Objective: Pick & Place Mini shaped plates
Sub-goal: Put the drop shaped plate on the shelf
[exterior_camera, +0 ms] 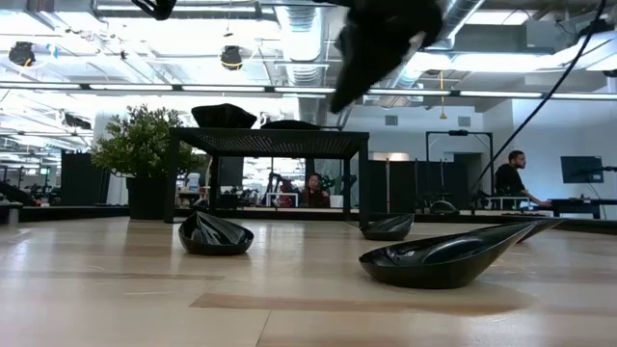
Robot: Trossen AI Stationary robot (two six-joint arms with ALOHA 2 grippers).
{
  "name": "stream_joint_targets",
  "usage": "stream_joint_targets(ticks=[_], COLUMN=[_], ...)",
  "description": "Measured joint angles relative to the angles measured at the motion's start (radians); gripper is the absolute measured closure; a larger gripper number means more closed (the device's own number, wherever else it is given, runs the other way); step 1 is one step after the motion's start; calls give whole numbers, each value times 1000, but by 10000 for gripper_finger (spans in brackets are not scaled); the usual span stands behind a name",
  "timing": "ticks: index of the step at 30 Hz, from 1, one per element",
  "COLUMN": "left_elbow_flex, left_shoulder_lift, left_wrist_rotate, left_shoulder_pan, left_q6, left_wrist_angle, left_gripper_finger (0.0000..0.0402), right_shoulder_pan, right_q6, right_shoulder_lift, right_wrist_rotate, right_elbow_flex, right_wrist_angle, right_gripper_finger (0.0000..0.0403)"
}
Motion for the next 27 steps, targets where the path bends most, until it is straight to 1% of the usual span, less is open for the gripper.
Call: stream_joint_targets(ticks=[2, 6, 7, 9, 11, 13, 14, 20, 26, 27], left_elbow_flex=[0, 0, 0, 0, 0, 0, 0, 1, 1, 1], left_shoulder_lift=[0, 0, 0, 0, 0, 0, 0, 0, 2, 2], left_wrist_rotate=[0, 0, 0, 0, 0, 0, 0, 0, 0, 0], left_shoulder_pan=[0, 0, 0, 0, 0, 0, 0, 1, 1, 1], left_q6=[1, 26, 28, 29, 29, 28, 28, 27, 27, 27], left_wrist_angle=[2, 7, 7, 11, 14, 14, 15, 21, 22, 21], left_gripper_finger=[302, 302, 302, 302, 302, 302, 302, 302, 302, 302], right_shoulder_pan=[32, 57, 58, 58, 52, 42, 39, 5, -23, -26], right_q6=[42, 136, 142, 144, 144, 144, 140, 51, 38, 39], right_shoulder_lift=[0, 20, 20, 27, 45, 70, 77, 133, 151, 155], right_wrist_rotate=[-2, -18, -18, -21, -43, -63, -66, -68, -195, -202], right_elbow_flex=[-14, -60, -73, -92, -103, -98, -99, -99, -99, -97], right_wrist_angle=[-74, -148, -135, -105, -143, -112, -126, -98, -102, -90], right_gripper_finger=[331, 332, 332, 332, 332, 332, 332, 332, 332, 332])
